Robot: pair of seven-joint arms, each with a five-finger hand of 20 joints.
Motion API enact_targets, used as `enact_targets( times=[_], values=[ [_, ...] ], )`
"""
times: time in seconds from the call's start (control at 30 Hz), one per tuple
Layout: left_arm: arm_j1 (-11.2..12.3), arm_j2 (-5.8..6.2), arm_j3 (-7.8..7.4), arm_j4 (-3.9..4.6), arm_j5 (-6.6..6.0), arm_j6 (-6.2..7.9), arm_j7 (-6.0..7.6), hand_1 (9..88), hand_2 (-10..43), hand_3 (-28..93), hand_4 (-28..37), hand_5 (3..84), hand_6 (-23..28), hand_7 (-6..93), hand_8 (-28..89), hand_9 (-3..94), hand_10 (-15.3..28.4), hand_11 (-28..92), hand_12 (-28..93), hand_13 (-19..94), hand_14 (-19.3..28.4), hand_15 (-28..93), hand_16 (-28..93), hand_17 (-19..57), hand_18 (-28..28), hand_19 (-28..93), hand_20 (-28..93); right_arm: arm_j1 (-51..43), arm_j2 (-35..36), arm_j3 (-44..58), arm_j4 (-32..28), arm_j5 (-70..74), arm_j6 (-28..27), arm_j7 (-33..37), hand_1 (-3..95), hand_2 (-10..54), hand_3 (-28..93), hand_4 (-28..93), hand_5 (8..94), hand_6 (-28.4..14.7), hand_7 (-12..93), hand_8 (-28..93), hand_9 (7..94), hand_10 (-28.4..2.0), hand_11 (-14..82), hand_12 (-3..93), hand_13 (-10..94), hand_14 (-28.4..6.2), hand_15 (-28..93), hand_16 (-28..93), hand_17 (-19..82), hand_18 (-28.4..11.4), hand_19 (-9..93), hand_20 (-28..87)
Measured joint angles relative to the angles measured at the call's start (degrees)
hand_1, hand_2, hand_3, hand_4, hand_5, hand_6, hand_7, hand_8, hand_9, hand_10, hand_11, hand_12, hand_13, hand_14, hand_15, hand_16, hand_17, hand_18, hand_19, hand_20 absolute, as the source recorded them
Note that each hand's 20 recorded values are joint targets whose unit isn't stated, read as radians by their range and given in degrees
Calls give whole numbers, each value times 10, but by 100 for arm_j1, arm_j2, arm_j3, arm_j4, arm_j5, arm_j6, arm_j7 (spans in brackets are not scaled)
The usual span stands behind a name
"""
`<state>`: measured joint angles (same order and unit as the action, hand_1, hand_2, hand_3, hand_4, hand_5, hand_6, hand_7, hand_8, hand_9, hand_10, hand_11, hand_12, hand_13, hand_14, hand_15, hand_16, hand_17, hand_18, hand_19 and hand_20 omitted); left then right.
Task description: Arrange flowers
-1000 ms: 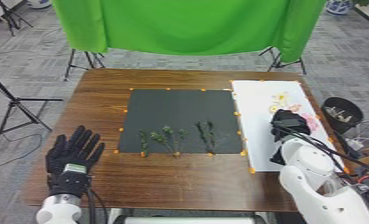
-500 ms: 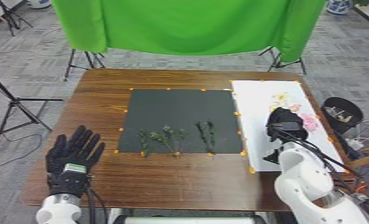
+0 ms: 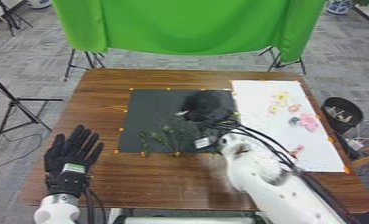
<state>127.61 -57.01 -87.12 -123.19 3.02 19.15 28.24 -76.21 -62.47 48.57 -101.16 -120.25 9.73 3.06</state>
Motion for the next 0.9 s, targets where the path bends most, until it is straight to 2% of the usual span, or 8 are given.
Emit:
enact_targets(
  times=[0.07, 0.3, 0.33, 0.43, 0.47, 0.53, 0.7, 0.9],
  values=[
    [-28, 21, 32, 7, 42, 1, 1, 257, 176, 731, -283, 433, 103, 183, -92, 344, 157, 310, 117, 255, 170, 469, -96, -65, 147, 390, 86, 326, -185, -324, 161, 178, -423, -137, 663, -95, 752, -283, 694, 18, 361, -44, 827, -92, 104, 414, 714, -57, 335, 433, 280, -172, 901, 234],
    [-95, 94, 51, 31, 201, 32, 22, 258, 175, 729, -283, 434, 103, 176, -91, 349, 152, 295, 110, 257, 166, 441, -97, -64, 145, 382, 82, 995, -652, -1262, 326, -828, -846, 60, 657, -95, 747, -283, 692, 16, 335, -40, 817, -90, 97, 405, 709, -56, 320, 429, 286, -174, 857, 276],
    [-100, 112, 51, 38, 277, 40, 25, 258, 175, 729, -283, 434, 103, 175, -91, 349, 152, 293, 109, 257, 165, 439, -96, -63, 145, 381, 81, 1073, -721, -1342, 356, -1081, -1011, 44, 656, -95, 747, -283, 691, 17, 333, -41, 816, -90, 96, 405, 709, -56, 319, 429, 287, -174, 853, 279],
    [-129, 174, 50, 67, 625, 71, 37, 259, 174, 729, -283, 434, 103, 171, -90, 351, 152, 288, 108, 258, 161, 421, -99, -58, 140, 370, 76, 1297, -958, -1540, 576, -1666, -1306, -69, 655, -95, 745, -283, 689, 16, 328, -40, 818, -91, 94, 400, 710, -56, 316, 427, 289, -177, 844, 285],
    [-150, 192, 50, 74, 686, 81, 48, 259, 174, 729, -283, 435, 103, 170, -89, 352, 152, 286, 107, 258, 159, 412, -102, -53, 134, 362, 72, 1345, -1053, -1569, 686, -1782, -1303, -92, 654, -95, 745, -283, 690, 16, 327, -42, 818, -92, 94, 399, 710, -56, 316, 427, 290, -178, 840, 286],
    [-201, 224, 49, 80, 693, 108, 87, 259, 174, 729, -283, 435, 103, 170, -89, 353, 152, 286, 106, 257, 155, 397, -104, -48, 129, 357, 68, 1380, -1264, -1565, 925, -2025, -1193, -152, 651, -95, 746, -283, 691, 15, 325, -43, 817, -92, 91, 396, 710, -57, 315, 427, 293, -178, 832, 290],
    [-276, 286, 39, 81, 600, 193, 196, 258, 174, 730, -283, 437, 105, 167, -88, 354, 154, 284, 105, 251, 155, 389, -102, -45, 124, 353, 65, 1318, -1666, -1502, 1266, -2956, -1014, -401, 644, -95, 747, -283, 682, 16, 301, -48, 802, -94, 78, 375, 706, -56, 296, 423, 298, -178, 793, 328],
    [-323, 304, 37, 81, 526, 314, 243, 258, 174, 732, -283, 439, 106, 168, -86, 354, 155, 283, 107, 249, 155, 389, -98, -47, 124, 356, 68, 1156, -1838, -1452, 1176, -3111, -1798, -460, 634, -95, 742, -283, 662, 18, 260, -67, 784, -92, 67, 354, 691, -54, 280, 417, 299, -177, 753, 355]
  ],
)
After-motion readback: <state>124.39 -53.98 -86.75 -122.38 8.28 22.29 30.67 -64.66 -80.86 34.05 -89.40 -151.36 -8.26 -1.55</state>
